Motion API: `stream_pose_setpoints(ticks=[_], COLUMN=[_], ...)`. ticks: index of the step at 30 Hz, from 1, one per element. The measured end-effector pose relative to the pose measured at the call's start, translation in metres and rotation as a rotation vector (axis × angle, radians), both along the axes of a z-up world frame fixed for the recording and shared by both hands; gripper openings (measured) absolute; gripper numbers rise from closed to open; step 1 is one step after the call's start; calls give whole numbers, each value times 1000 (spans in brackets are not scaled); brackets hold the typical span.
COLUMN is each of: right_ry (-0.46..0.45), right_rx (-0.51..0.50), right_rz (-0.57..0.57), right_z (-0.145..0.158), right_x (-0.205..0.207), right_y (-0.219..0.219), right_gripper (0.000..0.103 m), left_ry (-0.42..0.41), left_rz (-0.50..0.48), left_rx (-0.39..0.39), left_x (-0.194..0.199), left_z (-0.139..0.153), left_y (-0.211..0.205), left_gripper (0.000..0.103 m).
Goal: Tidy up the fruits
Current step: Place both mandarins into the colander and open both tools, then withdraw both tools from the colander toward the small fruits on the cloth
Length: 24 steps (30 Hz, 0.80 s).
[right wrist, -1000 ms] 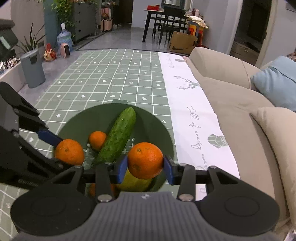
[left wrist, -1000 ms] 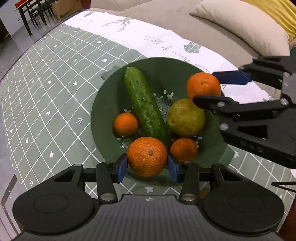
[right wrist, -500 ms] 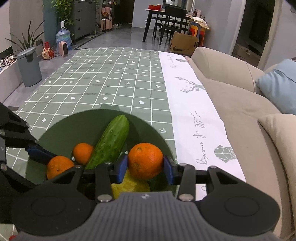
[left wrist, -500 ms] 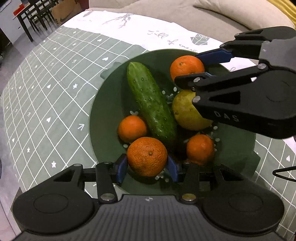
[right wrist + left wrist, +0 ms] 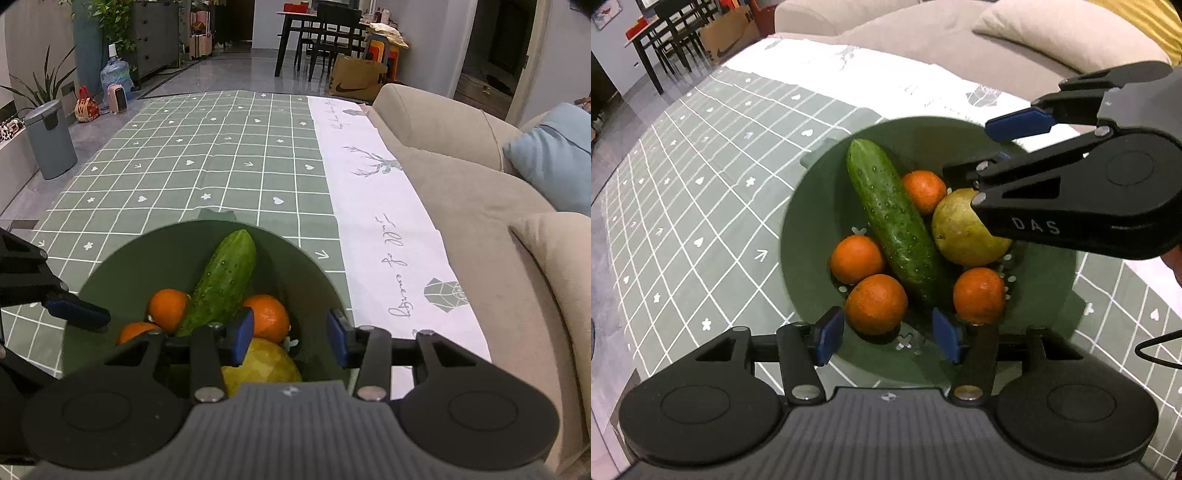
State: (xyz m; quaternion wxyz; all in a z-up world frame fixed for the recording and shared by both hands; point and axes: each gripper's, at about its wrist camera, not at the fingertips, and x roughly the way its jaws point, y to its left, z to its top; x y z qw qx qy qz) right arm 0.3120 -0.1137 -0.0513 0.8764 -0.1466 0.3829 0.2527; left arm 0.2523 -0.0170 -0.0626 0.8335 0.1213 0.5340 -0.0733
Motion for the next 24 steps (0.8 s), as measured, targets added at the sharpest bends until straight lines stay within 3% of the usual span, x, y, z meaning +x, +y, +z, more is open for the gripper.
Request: stream_pose_setpoints(ticks=[7, 14, 24], right_ry=[-22, -38, -65], right_rx=[16, 72, 150], right_rz=[9, -5, -109], right_z=[25, 52, 64], right_x=[-29, -71, -150], right_y=[-4, -14, -45], right_gripper=[53, 67, 73], left_ry=[-56, -136, -201], left_rz=[40, 109, 223], left_rx=[-55, -130, -263], left_x=[-25, -61, -129], left_z=[32, 64, 61], left_y=[8, 17, 32], left_gripper=[66, 66, 66])
